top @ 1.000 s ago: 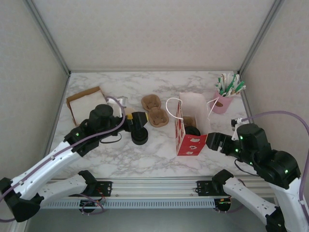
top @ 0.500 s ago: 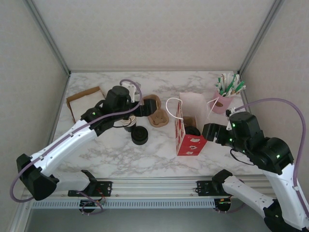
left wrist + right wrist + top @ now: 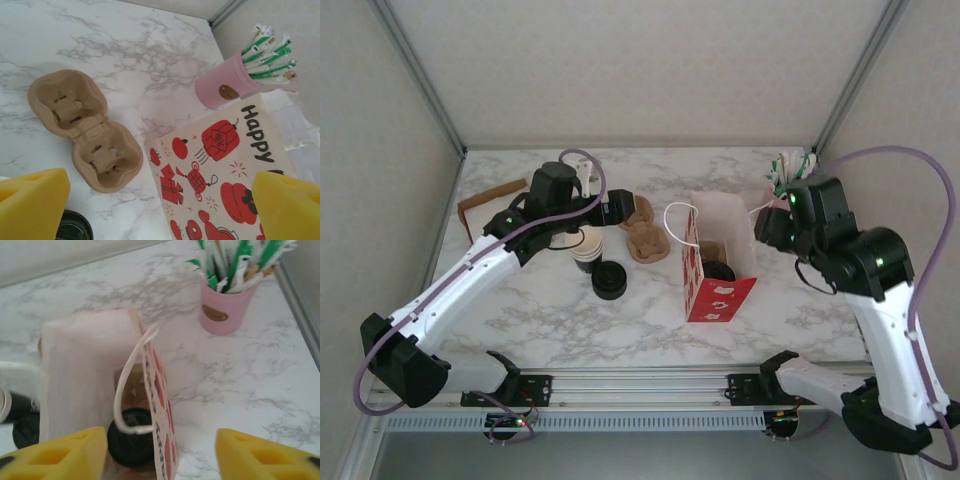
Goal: Pack the takeout coffee
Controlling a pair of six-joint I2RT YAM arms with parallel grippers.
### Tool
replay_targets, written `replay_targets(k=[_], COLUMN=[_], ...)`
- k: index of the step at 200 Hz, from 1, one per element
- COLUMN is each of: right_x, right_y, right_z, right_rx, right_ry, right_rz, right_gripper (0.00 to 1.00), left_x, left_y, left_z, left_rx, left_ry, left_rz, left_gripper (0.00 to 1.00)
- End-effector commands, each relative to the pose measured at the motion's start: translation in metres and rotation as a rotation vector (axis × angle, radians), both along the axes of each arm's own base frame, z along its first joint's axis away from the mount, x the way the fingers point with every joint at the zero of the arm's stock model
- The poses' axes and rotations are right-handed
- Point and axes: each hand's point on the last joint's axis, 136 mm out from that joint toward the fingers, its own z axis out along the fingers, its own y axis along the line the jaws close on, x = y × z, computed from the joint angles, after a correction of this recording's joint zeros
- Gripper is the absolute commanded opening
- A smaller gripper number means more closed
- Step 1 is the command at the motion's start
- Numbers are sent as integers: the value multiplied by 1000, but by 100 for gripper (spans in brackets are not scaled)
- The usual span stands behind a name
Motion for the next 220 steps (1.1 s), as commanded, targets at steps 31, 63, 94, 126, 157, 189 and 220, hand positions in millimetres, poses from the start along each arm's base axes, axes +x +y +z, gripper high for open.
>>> replay_targets(k=[31,63,94,126,157,189,220], right_x=[47,80,107,129,147,164,175], right_y=[-30,-43,-52,-66,-79,-82,-83], right_z=[-8,-29,-49,-72,-95,-110,-121], right_rx=[29,65,75,50,34,40,44], right_ry=[62,114,155,207,252,278,299], right_rz=[-94,-127,-150,-187,-216,-220,-218], right_gripper=[41,34,26,26,25,25,26], left_x=[21,36,43,54,66,75,77], left_y=[-36,-50,-61,-69,-75,-77,-78], left_z=[14,7,-7,-15,-16,-17,-18], left_rx=[-67,-81,-87,-75,-78,-85,-90], left_ry=[-35,-34,-9,-4,-1,8,11], left_rz=[-124,-152,-183,-200,-214,-220,-225], left_gripper=[93,94,94,95,95,95,96])
